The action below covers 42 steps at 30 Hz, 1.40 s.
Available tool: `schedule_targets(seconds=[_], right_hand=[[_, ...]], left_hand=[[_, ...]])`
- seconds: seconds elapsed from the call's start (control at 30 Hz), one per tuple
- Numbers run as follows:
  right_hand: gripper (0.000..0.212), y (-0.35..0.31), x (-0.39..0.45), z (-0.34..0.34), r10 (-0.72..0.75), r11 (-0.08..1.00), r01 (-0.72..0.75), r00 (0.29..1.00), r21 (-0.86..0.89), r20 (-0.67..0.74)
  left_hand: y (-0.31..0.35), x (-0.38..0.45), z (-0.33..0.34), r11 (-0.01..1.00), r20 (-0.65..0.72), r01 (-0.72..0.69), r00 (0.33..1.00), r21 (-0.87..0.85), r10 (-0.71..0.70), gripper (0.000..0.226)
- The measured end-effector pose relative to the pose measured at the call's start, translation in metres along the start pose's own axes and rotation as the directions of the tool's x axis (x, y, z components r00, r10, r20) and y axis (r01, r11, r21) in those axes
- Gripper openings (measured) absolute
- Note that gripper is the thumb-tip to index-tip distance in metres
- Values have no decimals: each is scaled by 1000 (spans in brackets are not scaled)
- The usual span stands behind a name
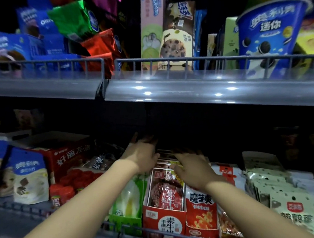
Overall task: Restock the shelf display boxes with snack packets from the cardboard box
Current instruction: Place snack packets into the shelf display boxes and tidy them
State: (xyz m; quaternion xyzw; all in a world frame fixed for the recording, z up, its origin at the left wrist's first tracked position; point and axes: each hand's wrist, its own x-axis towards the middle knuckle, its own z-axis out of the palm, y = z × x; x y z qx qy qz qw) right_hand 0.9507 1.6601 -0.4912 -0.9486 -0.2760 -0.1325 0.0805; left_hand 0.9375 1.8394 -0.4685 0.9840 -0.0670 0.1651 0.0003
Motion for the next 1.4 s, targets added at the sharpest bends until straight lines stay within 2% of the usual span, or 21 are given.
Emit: schedule_targets(seconds=[0.07, 0.13, 0.17, 0.23, 0.3, 0.4, 0.5, 0.6, 0.7, 0.83, 1.03, 1.27, 1.33, 1.4], right_hand=[[54, -14, 0, -1, -73, 996, 74, 997, 51, -20], [56, -30, 3, 4, -136, 981, 131, 991, 143, 21], [58, -39, 6, 7, -152, 969, 141, 987, 203, 45], [60, -53, 13, 17, -172, 945, 147, 983, 292, 63], [61, -61, 21, 29, -179, 946, 150, 981, 289, 76], [61, -61, 27, 48, -128, 963, 108, 990, 247, 66], [60, -56, 27, 55, -110, 970, 102, 994, 221, 25], [68, -56, 32, 54, -111, 979, 112, 994, 171, -11], [75, -52, 46, 53, -99, 993, 98, 995, 61, 13], [84, -45, 58, 54, -86, 996, 88, 993, -20, 79], [80, -44, 57, 57, -67, 998, 67, 993, 6, 94], [76, -51, 32, 43, -61, 998, 59, 997, 32, 56], [68, -53, 14, 32, -27, 993, 29, 1000, 110, -15], [63, -56, -10, 18, 3, 977, 26, 991, 213, -133]], left_hand=[[-14, -21, -7, 994, 18, 110, 994, -13, -110, 55], [-33, -42, -2, 982, 115, 188, 976, -9, -186, 68], [-41, -51, 2, 975, 170, 212, 965, -60, -199, 74], [-50, -61, 15, 945, 236, 226, 957, -237, -170, 81], [-54, -61, 28, 908, 222, 179, 970, -378, -99, 79], [-54, -55, 47, 885, 179, 122, 983, -450, -44, 71], [-59, -53, 58, 912, 192, 87, 981, -402, -10, 70], [-66, -49, 54, 922, 145, 66, 989, -383, -11, 73], [-69, -36, 50, 956, 172, 81, 984, -280, -33, 66], [-82, -15, 59, 992, 151, 8, 988, -123, 11, 71], [-80, -16, 72, 983, 57, -47, 997, -178, 58, 67], [-63, -33, 50, 998, 115, 48, 992, -43, -43, 65], [-50, -40, 38, 998, 132, 62, 990, -33, -57, 66], [-36, -48, 25, 998, 87, 26, 996, -49, -21, 66]])
